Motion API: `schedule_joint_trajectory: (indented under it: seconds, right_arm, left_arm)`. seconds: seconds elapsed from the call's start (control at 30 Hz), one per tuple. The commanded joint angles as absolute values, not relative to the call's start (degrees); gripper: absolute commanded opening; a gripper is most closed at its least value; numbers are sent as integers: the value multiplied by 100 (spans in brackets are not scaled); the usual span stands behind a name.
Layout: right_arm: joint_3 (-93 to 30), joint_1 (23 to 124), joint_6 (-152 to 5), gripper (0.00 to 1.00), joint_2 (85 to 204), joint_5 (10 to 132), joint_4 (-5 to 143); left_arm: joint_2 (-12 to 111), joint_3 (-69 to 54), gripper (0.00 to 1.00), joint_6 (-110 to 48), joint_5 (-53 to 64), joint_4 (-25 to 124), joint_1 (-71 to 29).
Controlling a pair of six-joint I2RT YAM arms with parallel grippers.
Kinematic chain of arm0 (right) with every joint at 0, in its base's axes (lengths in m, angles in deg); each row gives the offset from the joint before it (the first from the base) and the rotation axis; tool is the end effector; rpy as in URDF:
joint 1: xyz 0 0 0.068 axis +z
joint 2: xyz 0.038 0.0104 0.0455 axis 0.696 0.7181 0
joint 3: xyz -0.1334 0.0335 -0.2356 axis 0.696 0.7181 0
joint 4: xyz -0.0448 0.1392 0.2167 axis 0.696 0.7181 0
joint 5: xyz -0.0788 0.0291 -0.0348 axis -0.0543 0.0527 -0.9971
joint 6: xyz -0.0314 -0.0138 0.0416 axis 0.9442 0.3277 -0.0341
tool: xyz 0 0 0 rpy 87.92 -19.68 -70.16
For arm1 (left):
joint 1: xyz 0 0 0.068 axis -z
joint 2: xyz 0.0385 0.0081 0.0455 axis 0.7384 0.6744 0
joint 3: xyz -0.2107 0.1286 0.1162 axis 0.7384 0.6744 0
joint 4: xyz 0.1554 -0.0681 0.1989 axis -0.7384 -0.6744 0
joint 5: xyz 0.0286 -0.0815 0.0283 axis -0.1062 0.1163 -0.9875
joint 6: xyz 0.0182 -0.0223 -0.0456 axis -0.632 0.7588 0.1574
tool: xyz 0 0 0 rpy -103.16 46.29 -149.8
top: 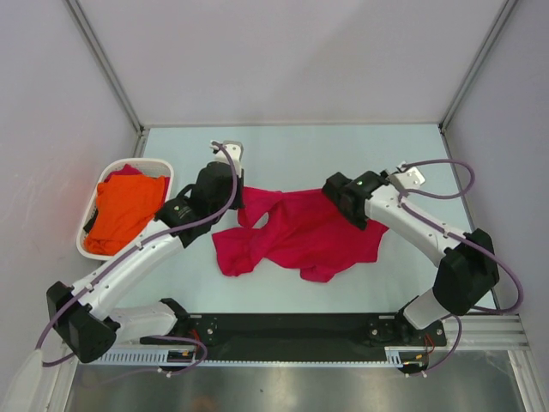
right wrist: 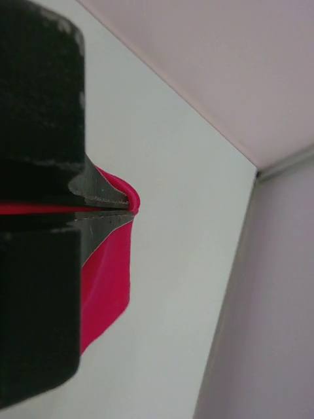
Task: Fold and stack the t-shirts
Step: Flatten out the tshirt
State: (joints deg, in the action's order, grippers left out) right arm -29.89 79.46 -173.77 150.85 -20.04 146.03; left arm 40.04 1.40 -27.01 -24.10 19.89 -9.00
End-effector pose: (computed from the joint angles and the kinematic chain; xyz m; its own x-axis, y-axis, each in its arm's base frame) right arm 0.2323 0.1214 0.2983 0.1598 0.2516 -0.9545 0.8042 0.5276 0.2737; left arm 0.2062 -0.1478 0.3468 -0.4728 0.0587 -0.8792 0.2149 0.9753 -0.0504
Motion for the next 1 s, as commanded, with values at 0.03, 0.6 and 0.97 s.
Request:
schedule_joint_trajectory:
  seconds: [0.03,0.6,0.97]
  right_arm:
    - [-3472,8822,-17244,0,15079,-3755,15504]
    - [-3358,8622,-16180,0,15483,-3554,15566]
    - [-2839,7337,-16849,0,16151,-3763,15513]
  left_arm:
    - [4068,113,0,-2724,-2728,2187,-848]
    - [4429,218,0,-2707,-2666,2398,-584]
    - [4675,201,0,-2786,-2719,2424,-567]
